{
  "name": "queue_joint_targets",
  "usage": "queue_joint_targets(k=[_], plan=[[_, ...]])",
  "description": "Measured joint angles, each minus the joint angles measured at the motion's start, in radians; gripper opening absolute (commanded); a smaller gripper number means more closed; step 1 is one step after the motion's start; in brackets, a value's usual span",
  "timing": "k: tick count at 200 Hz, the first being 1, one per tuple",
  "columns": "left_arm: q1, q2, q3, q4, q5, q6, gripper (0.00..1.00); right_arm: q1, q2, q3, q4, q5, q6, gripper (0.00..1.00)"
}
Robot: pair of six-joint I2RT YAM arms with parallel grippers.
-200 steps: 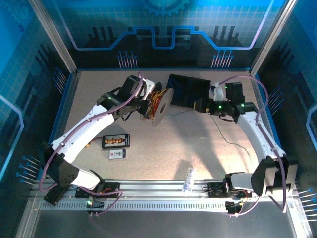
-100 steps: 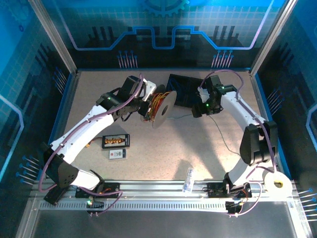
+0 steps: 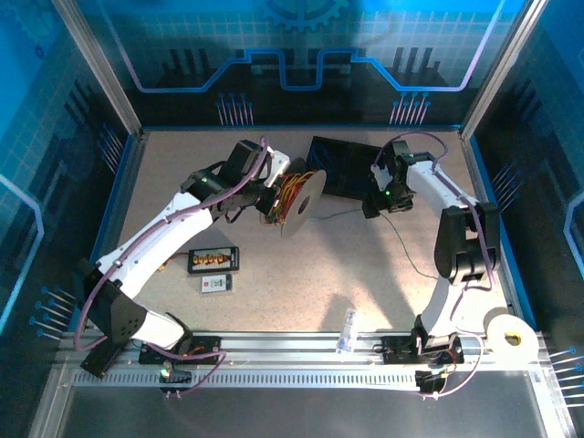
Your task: Wrap the cables
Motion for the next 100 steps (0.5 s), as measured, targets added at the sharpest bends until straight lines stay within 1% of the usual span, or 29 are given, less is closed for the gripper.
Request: queue_joint_targets(k=[9,23,37,47,50,56,64,69,85,100], plan=[[0.0,0.001,0.0,0.0,0.0,0.0,0.0,-0.002,0.018,0.0,0.0,-0.01,0.001,0.64],[0.0,0.002,0.0,0.001,0.0,0.0,0.0,-0.008,0.042,0.0,0.0,-0.03,0.002,0.62],[0.0,0.002,0.0,0.0,0.0,0.0,0.0,-0.013,0.067,0.0,0.001,-0.046,0.004,0.55],[0.0,0.002,0.0,0.0,0.0,0.0,0.0,-0.016,0.081,0.0,0.001,-0.056,0.002,0.53],[0.0,0.002,0.0,0.0,0.0,0.0,0.0,-0.017,0.084,0.0,0.001,-0.057,0.004,0.5],[0.0,0.002,0.0,0.0,0.0,0.0,0.0,-0.018,0.091,0.0,0.001,-0.061,0.001,0.48],[0.0,0.003,0.0,0.0,0.0,0.0,0.0,-0.019,0.097,0.0,0.001,-0.067,0.006,0.4],[0.0,0.003,0.0,0.0,0.0,0.0,0.0,-0.019,0.1,0.0,0.002,-0.072,0.001,0.33],[0.0,0.005,0.0,0.0,0.001,0.0,0.0,-0.023,0.103,0.0,0.003,-0.093,0.007,0.0],[0.0,0.007,0.0,-0.001,0.006,0.0,0.0,-0.032,0.102,0.0,0.005,-0.114,0.01,0.0]])
